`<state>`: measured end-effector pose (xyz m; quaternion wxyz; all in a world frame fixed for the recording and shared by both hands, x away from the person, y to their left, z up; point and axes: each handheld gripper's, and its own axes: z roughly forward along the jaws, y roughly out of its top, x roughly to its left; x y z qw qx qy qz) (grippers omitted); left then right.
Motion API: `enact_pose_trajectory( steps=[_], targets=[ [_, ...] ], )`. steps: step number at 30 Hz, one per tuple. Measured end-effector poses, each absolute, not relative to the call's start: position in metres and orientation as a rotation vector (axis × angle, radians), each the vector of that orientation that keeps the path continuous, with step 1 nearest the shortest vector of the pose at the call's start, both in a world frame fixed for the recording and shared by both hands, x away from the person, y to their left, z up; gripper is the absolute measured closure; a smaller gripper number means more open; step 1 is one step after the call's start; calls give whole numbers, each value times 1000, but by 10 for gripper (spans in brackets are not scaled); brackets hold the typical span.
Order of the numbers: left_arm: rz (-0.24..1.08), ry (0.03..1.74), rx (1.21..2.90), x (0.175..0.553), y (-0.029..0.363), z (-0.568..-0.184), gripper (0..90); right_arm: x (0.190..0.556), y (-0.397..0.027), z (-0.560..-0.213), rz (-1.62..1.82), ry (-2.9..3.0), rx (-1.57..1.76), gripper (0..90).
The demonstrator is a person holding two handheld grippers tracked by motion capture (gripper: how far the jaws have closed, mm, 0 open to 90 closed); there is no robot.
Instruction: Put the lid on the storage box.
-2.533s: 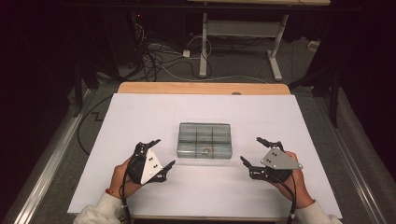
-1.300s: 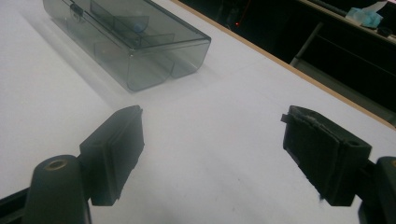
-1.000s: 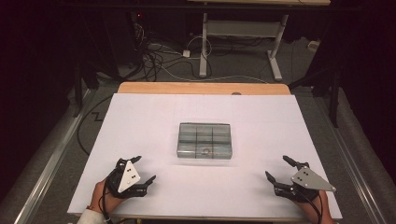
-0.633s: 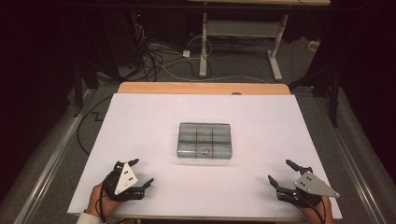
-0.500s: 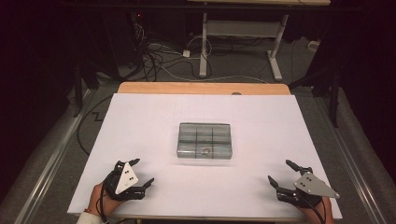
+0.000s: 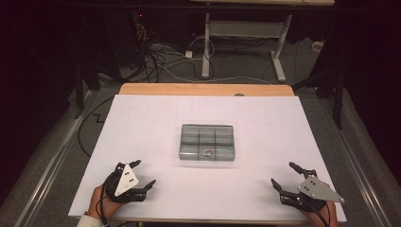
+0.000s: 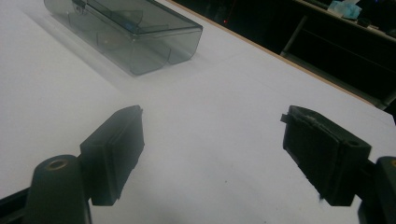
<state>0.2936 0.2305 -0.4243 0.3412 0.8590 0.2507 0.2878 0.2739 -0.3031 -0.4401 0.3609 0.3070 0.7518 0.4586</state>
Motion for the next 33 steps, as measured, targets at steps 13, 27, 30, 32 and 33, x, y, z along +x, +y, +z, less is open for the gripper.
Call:
enact_pose_trajectory(
  steps=[13,27,30,32,33],
  targets=[
    [739,644,2235,294,228,-425,183,274,-301,-441,1176,1941,784,212],
    [740,654,2233,296,229,-424,183,276,-301,-442,1163,1942,782,212],
    [742,653,2237,296,229,-424,182,276,-301,-443,1164,1943,781,212],
    [743,654,2235,296,229,-424,183,276,-302,-442,1164,1943,779,212],
    [742,653,2236,296,228,-424,183,276,-302,-442,1164,1942,780,212]
  ],
)
